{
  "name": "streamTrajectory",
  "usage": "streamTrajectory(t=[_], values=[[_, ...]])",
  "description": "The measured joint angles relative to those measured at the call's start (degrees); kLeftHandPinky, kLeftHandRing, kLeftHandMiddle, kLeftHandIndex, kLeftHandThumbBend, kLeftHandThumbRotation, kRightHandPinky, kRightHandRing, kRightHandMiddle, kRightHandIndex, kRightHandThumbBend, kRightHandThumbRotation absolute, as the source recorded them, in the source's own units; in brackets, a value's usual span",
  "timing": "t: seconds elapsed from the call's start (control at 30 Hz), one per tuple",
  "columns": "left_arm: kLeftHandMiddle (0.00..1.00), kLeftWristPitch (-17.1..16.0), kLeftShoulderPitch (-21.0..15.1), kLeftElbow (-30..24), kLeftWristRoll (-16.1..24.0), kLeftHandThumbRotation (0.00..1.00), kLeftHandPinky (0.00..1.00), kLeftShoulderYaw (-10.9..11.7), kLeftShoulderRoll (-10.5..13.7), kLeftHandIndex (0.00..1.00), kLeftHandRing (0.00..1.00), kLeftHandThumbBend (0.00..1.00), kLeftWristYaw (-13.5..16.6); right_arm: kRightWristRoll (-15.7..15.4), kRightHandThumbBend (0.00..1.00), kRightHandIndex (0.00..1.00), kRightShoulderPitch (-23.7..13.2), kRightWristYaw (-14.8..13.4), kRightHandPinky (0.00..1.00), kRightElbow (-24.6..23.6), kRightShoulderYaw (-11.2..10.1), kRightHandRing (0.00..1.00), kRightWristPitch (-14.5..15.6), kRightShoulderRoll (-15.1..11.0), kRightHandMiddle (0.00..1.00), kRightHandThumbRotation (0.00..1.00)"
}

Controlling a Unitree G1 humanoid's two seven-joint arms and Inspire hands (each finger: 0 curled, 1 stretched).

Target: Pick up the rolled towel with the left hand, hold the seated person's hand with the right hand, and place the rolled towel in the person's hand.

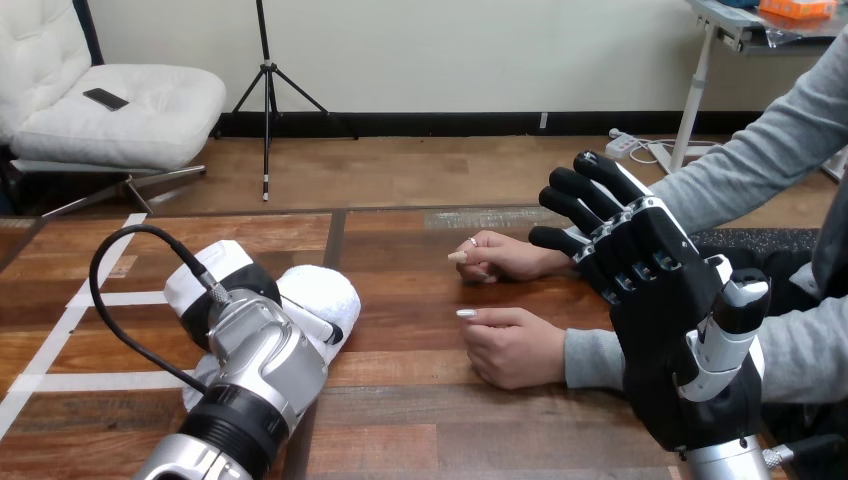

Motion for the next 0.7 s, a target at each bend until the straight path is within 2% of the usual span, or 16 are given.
streamTrajectory(t=[0.4,0.7], values=[[0.21,-0.5,0.9,-1.2,0.1,0.00,0.04,0.1,0.3,0.72,0.11,0.66,0.3,0.0,0.94,0.85,0.0,0.0,0.75,0.0,0.0,0.85,0.0,0.0,0.84,1.00],[0.21,-1.6,2.8,-3.4,0.1,0.00,0.04,0.5,0.9,0.71,0.11,0.66,1.0,0.1,0.92,0.85,0.0,0.0,0.76,0.0,0.0,0.86,0.0,-0.1,0.85,1.00]])
